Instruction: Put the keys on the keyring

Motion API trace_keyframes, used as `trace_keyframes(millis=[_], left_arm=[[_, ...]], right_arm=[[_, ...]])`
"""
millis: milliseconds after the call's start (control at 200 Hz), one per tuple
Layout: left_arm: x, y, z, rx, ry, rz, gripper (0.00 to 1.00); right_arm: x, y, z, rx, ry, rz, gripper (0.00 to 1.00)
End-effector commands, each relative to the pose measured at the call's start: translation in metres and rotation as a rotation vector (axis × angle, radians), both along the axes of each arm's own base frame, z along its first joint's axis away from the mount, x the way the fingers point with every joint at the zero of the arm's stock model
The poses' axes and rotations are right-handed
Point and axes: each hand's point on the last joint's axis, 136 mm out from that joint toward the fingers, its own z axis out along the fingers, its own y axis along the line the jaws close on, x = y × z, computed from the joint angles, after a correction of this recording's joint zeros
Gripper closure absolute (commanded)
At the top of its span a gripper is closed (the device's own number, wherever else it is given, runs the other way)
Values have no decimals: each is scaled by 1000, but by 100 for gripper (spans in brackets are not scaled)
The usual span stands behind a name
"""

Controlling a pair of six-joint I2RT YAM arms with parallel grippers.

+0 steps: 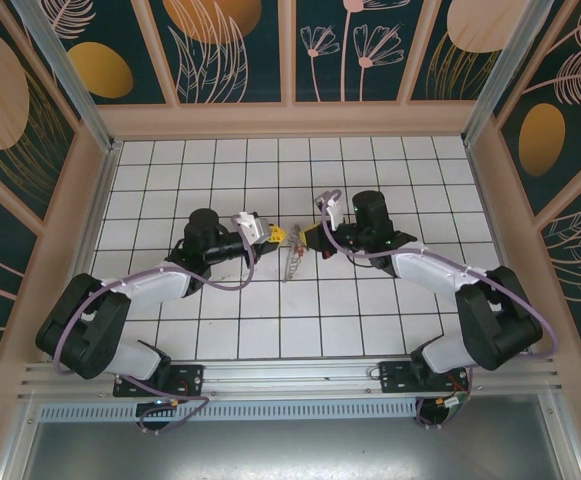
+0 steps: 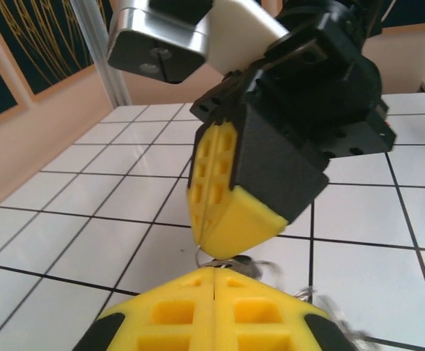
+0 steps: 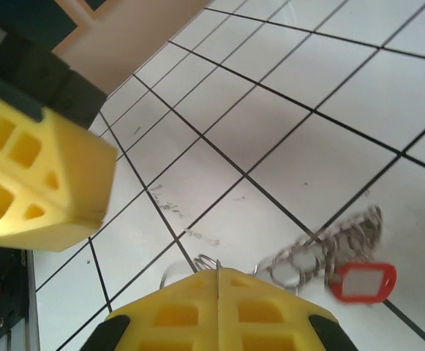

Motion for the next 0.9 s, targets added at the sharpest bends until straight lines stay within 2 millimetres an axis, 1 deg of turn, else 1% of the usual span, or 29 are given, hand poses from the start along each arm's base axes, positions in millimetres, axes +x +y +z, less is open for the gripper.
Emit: trace_keyframes(millis=[0,35,155,175,245,320,410,510,701,761,896], left_arm=[[1,1,6,0,-16,10,88],[0,0,5,8,-14,-3,88],[0,-2,-2,44,4,-15,83],[0,-2,-4,54,13,-23,83],[-2,-5,-10,78,36,-56,79],[-5,-8,-16,95,62,-92,80],[-4,-11,-20,99,98,-109,78],[-3,-15,-24,111,139,-130,78],[-7,-18,-27,111,195,-164,75],[-8,-18,-29,112,215,-169,77],[-7,-18,-29,113,219,-159,75]], right_arm=[[-2,1,15,-9,-103,19,100],[-3,1,15,-16,-112,20,100],[-2,0,13,-37,-118,20,100],[-7,4,13,-36,-118,37,100],[-7,5,12,-40,-115,37,100],[-8,6,12,-43,-116,40,100],[-10,7,12,-44,-117,41,100],[-9,7,12,-46,-118,37,100],[-7,8,13,-48,-118,28,100],[-7,8,13,-48,-121,27,100],[-6,8,15,-45,-123,23,100]])
